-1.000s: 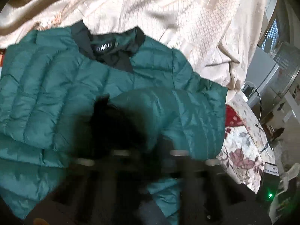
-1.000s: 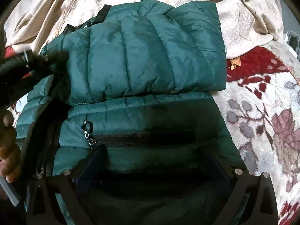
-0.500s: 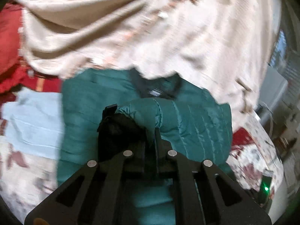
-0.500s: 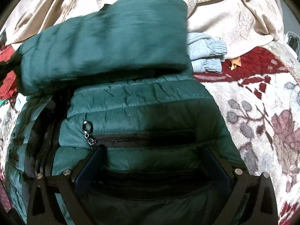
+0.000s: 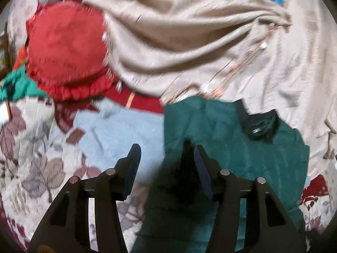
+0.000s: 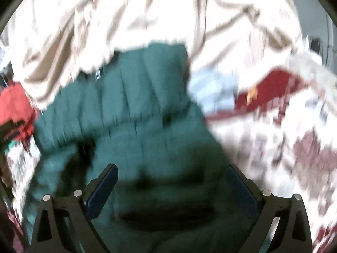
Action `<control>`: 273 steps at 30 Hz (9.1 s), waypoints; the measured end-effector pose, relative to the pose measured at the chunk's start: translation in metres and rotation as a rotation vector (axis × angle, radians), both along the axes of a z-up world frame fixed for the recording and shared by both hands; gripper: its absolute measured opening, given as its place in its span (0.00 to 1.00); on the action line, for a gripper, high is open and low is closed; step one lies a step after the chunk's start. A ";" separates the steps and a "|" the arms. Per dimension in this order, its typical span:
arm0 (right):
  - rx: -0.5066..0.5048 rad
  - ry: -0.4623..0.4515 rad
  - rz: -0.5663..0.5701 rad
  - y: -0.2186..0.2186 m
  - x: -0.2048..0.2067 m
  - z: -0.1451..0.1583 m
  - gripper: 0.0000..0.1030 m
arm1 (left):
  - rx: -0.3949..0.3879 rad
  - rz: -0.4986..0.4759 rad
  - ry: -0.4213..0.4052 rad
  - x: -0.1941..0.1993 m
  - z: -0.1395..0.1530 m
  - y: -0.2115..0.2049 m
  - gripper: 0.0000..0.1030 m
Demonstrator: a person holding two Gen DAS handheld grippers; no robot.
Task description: Fold large clothes
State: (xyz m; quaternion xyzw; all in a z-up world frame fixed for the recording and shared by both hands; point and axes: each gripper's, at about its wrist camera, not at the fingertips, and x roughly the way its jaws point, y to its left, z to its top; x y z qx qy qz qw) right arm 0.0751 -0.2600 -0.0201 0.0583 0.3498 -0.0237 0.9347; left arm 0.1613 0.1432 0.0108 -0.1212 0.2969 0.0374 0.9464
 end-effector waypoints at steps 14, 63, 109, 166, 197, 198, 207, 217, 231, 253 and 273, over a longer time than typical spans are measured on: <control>0.015 0.146 0.245 0.002 0.168 -0.047 0.57 | -0.021 -0.043 0.247 0.070 -0.099 -0.051 0.63; 0.219 0.174 0.358 -0.107 -0.123 -0.056 0.89 | -0.091 -0.674 0.350 -0.177 -0.119 0.016 0.87; 0.258 -0.039 0.394 -0.064 -0.186 0.038 0.20 | -0.201 -0.477 0.165 -0.182 -0.025 0.052 0.16; 0.091 -0.041 0.293 -0.045 -0.257 0.032 0.20 | 0.242 -0.217 0.187 -0.288 -0.035 0.027 0.17; 0.062 -0.021 0.211 -0.037 -0.263 0.037 0.21 | 0.182 -0.208 0.188 -0.298 -0.034 0.039 0.17; 0.063 -0.022 0.213 -0.037 -0.263 0.037 0.21 | 0.183 -0.211 0.190 -0.297 -0.034 0.039 0.17; 0.029 -0.025 0.222 -0.031 -0.265 0.031 0.21 | 0.134 -0.226 0.224 -0.291 -0.045 0.043 0.19; -0.032 -0.051 0.229 -0.019 -0.279 0.040 0.17 | 0.017 -0.270 0.191 -0.305 -0.041 0.064 0.09; 0.012 -0.111 0.236 -0.027 -0.302 0.070 0.17 | -0.043 -0.217 0.099 -0.331 -0.004 0.107 0.08; 0.283 0.095 0.292 -0.040 -0.247 -0.001 0.34 | -0.364 -0.472 0.292 -0.278 -0.071 0.078 0.21; 0.203 -0.196 0.334 -0.031 -0.271 0.081 0.15 | -0.406 -0.419 0.012 -0.306 0.007 0.097 0.10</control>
